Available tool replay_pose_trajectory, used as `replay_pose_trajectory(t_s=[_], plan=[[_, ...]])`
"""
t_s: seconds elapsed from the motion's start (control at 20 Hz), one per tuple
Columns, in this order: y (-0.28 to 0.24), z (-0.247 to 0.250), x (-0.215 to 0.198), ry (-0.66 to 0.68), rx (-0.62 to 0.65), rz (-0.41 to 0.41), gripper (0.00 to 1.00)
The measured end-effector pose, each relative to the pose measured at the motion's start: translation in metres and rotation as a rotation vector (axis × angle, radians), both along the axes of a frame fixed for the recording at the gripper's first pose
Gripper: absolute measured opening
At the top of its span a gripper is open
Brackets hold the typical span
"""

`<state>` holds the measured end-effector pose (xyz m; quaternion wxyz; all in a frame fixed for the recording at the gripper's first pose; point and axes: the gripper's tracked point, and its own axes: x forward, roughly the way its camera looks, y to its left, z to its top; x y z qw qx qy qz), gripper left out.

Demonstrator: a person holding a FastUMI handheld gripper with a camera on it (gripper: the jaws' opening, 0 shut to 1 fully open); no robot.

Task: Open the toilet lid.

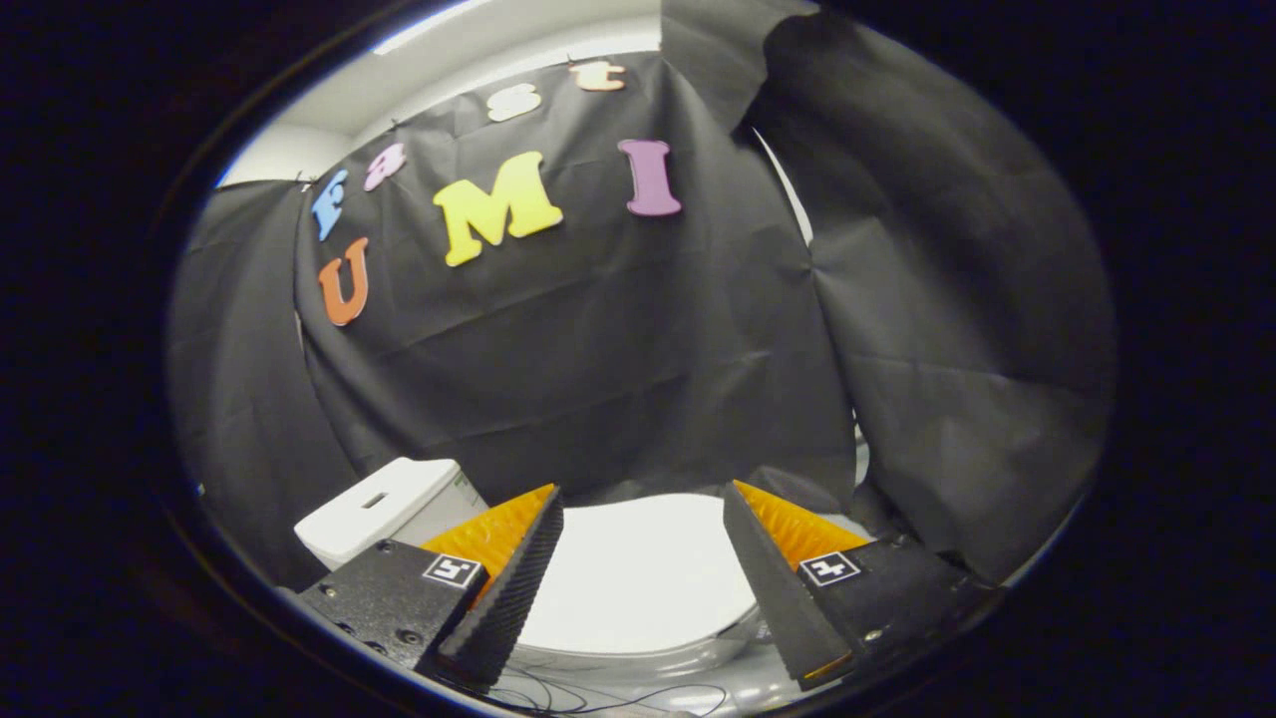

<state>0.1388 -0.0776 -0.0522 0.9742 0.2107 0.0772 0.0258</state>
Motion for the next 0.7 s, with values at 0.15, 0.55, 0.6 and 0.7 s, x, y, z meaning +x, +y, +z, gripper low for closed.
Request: replay_pose_trajectory(t_s=[0.15, 0.55, 0.6, 0.7], plan=[[-0.011, -0.037, 0.011, 0.078, 0.104, 0.0, 1.0], [-0.047, -0.139, 0.024, 0.259, 0.263, -0.055, 1.0], [-0.054, -0.149, 0.023, 0.273, 0.269, -0.072, 1.0], [-0.066, -0.163, 0.019, 0.298, 0.316, -0.088, 1.0]])
